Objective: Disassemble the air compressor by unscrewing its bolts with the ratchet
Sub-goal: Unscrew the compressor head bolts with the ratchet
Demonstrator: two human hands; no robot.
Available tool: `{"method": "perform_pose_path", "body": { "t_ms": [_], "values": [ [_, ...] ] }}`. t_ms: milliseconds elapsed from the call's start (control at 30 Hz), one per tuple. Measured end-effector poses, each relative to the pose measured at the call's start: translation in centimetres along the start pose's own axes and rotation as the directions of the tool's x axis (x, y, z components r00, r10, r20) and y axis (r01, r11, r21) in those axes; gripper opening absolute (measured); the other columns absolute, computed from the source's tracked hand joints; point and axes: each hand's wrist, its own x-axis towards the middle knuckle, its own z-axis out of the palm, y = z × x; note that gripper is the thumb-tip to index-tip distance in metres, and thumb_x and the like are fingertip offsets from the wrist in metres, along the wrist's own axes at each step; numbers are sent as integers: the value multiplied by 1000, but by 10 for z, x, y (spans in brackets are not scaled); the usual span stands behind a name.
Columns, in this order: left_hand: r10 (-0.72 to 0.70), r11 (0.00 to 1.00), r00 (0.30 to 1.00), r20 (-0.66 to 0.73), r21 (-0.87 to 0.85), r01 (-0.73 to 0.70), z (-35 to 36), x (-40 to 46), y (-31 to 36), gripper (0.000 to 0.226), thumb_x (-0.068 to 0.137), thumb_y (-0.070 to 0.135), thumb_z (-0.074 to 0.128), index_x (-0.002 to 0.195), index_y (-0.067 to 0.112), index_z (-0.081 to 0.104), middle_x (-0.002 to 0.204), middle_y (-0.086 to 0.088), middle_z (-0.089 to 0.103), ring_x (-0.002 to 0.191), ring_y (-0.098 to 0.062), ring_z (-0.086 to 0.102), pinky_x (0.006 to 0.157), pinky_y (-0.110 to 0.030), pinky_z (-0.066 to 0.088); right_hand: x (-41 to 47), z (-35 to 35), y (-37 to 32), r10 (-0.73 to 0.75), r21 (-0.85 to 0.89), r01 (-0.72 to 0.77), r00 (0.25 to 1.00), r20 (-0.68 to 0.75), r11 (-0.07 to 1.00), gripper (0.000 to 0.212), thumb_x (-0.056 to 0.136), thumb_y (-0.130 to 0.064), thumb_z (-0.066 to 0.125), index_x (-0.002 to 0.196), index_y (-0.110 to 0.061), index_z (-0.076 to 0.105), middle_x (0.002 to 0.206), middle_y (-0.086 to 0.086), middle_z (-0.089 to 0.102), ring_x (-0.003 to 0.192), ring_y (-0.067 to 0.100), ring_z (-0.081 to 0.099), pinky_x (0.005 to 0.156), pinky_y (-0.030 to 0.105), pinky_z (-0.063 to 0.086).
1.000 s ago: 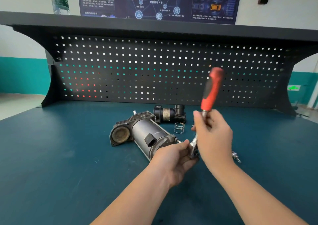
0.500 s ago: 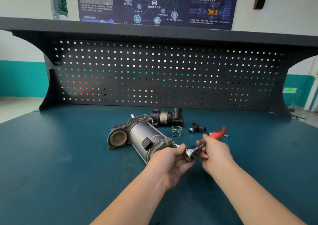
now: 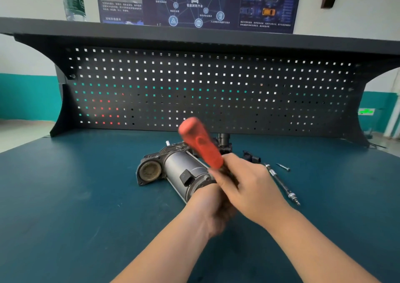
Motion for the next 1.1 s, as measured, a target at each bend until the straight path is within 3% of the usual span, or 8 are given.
{"method": "perform_pose_path", "body": {
  "t_ms": [200, 333, 467, 567, 700, 800, 967, 1100],
  "values": [
    [-33, 998, 996, -88, 57, 38, -2, 4, 2, 17, 93, 0, 49, 103, -6, 61, 90, -19, 64, 73, -25, 62, 53, -29, 58, 0, 3, 10, 522, 284, -469, 840, -150, 836, 22, 92, -32, 57, 73, -25, 47, 56, -7, 57, 52, 6, 53, 54, 22, 43],
    [-49, 996, 992, -113, 62, 56, 0, 1, 2, 13, 92, 3, 53, 100, -6, 59, 84, -19, 65, 72, -26, 62, 53, -32, 58, 2, -1, 34, 936, 545, -782, 353, -14, 302, 21, 96, -26, 52, 78, -14, 52, 55, 3, 61, 33, 5, 43, 40, 22, 35],
    [-59, 997, 993, -104, 42, 64, 1, 1, 3, 11, 93, 4, 53, 91, -5, 59, 79, -19, 67, 69, -25, 64, 55, -32, 58, -5, 3, 38, 959, 765, -594, -44, 279, -250, 24, 98, -13, 48, 74, -8, 46, 64, 12, 56, 22, 2, 31, 26, 11, 20],
    [-51, 998, 992, -115, 28, 55, 2, 1, 4, 13, 93, 3, 53, 97, -7, 58, 76, -18, 68, 68, -26, 64, 53, -32, 58, -4, 6, 34, 982, 780, -623, 102, 158, -60, 21, 97, -14, 51, 76, -11, 50, 65, 10, 57, 26, 1, 35, 30, 14, 26],
    [-54, 997, 989, -137, 50, 62, 2, -1, 2, 10, 93, 5, 53, 92, -4, 58, 69, -15, 65, 65, -26, 64, 50, -34, 58, 0, 2, 18, 757, 440, -644, 637, -146, 626, 19, 93, -26, 56, 75, -20, 52, 61, -4, 62, 50, 3, 54, 52, 22, 42],
    [-64, 988, 987, -145, 129, 83, 1, -4, 2, 16, 90, 12, 60, 80, 1, 65, 65, -10, 65, 53, -19, 65, 46, -26, 54, -3, 0, 5, 406, 209, -372, 901, -152, 904, 17, 91, -29, 56, 78, -20, 51, 57, -7, 53, 56, 6, 52, 55, 15, 41],
    [-76, 985, 990, -116, 145, 92, -3, -4, 1, 21, 90, 13, 57, 72, 9, 67, 65, -6, 69, 54, -14, 67, 47, -21, 52, -6, 2, 2, -23, -7, 22, 997, -68, 1000, 22, 90, -24, 54, 92, -5, 65, 69, -8, 54, 61, 7, 48, 58, 19, 42],
    [-40, 989, 995, -87, 137, 52, -5, -2, 2, 26, 90, 5, 53, 73, 7, 72, 74, -8, 70, 62, -17, 68, 52, -24, 56, -7, 6, 0, 129, 59, -123, 985, -115, 991, 12, 89, -30, 56, 89, -19, 62, 67, -13, 55, 60, 7, 50, 56, 16, 40]
  ]
}}
